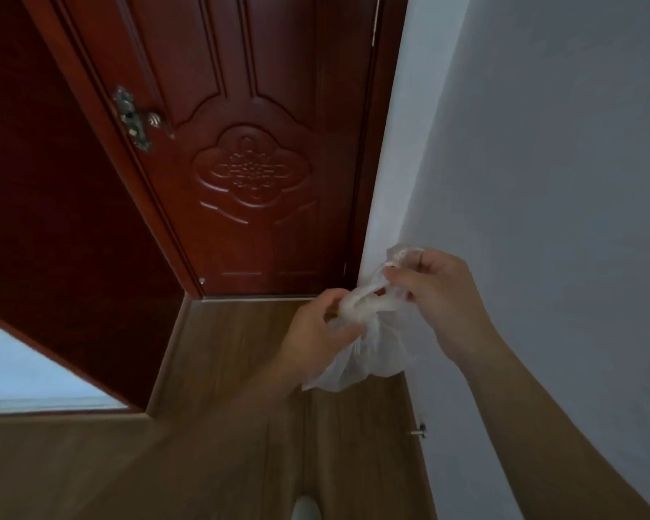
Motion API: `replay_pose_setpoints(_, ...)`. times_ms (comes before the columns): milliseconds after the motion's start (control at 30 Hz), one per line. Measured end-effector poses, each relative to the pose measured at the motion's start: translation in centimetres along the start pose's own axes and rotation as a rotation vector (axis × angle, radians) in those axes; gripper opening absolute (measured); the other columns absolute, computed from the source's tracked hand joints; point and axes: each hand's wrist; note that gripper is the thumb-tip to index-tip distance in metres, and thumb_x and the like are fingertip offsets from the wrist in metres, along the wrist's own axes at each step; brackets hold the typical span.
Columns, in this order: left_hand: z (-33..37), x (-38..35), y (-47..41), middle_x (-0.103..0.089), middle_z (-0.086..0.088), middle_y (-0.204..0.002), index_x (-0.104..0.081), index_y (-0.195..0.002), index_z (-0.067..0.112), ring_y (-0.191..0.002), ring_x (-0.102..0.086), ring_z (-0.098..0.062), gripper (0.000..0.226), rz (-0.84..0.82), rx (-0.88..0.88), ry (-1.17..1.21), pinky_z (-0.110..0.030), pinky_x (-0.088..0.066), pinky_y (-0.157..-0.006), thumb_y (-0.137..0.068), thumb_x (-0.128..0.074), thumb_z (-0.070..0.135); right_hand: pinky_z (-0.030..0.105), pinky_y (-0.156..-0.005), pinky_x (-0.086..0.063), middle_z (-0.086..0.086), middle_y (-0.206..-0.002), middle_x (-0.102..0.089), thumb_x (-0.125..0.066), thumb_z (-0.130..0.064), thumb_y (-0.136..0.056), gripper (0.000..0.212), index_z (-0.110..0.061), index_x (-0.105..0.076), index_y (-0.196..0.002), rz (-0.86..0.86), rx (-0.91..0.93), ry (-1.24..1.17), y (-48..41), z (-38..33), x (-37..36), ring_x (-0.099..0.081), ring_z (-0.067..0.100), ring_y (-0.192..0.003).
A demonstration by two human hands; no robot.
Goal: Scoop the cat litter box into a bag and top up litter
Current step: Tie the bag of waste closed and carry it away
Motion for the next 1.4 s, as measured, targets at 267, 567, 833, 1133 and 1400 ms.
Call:
replay_pose_setpoints(267,-4.0,1.6,-20.1,-0.071,0.012,-0.102,-0.063,-0.106,0.038,-0.096,-0.066,-0.003,0.033,-0.111,0.025,-0.050,-0.028,-0.055,-0.085,-0.082,-0.076,0.021,0.037,-0.074,-0.055,0.004,-0.067,-0.064,-0.074,-0.013,-0.083,0.018,-0.010,-0.066,-0.067,0.120,-0.090,0.023,-18.8,1.3,-1.9,-0.065,0.014,-0.066)
replay_pose_setpoints(567,-11.3,-0.7,-38.9,-0.070,0.011,-0.099,-0.064,-0.108,0.029,-0.094,-0.066,-0.007,0.027,-0.193,0.117,-0.114,-0.033,-0.055,-0.082,-0.083,-0.072,0.024,0.040,-0.082,-0.054,-0.003,-0.074,-0.068,-0.072,-0.013,-0.087,0.012,-0.018,-0.067,-0.076,0.102,-0.226,-0.056,-37.8,7.7,-2.0,-0.065,0.014,-0.074)
replay_pose_setpoints(833,-18.6,-3.8,-49.1,-0.068,0.004,-0.101,-0.062,-0.105,0.033,-0.092,-0.066,-0.013,0.028,-0.341,0.214,-0.119,-0.028,-0.055,-0.074,-0.082,-0.069,0.017,0.024,-0.064,-0.052,-0.002,-0.069,-0.067,-0.072,-0.016,-0.086,0.014,-0.016,-0.068,-0.073,0.193,-0.349,-0.012,-47.6,14.0,-1.9,-0.064,0.010,-0.064)
replay_pose_setpoints(1133,-35.5,-8.2,-55.9,-0.064,0.010,-0.104,-0.053,-0.102,0.043,-0.106,-0.063,-0.012,0.029,-0.563,0.223,-0.284,-0.034,-0.057,-0.083,-0.075,-0.062,0.044,0.031,-0.066,-0.055,0.009,-0.076,-0.071,-0.071,-0.023,-0.087,0.018,-0.006,-0.072,-0.080,0.355,-0.480,0.172,-54.6,29.7,-3.8,-0.068,0.022,-0.068)
replay_pose_setpoints(1400,-52.0,-13.6,-56.8,-0.062,0.009,-0.112,-0.055,-0.112,0.034,-0.108,-0.060,-0.010,0.035,-0.630,0.269,-0.310,-0.035,-0.058,-0.086,-0.081,-0.070,0.027,0.024,-0.068,-0.054,0.000,-0.082,-0.072,-0.070,-0.021,-0.088,0.008,-0.013,-0.072,-0.088,0.416,-0.626,0.107,-56.1,47.2,-7.6,-0.069,0.012,-0.073)
Point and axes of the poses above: each hand's wrist, its own y-axis away from the middle knuckle, its own x-axis out of the back of the hand, z = x × y
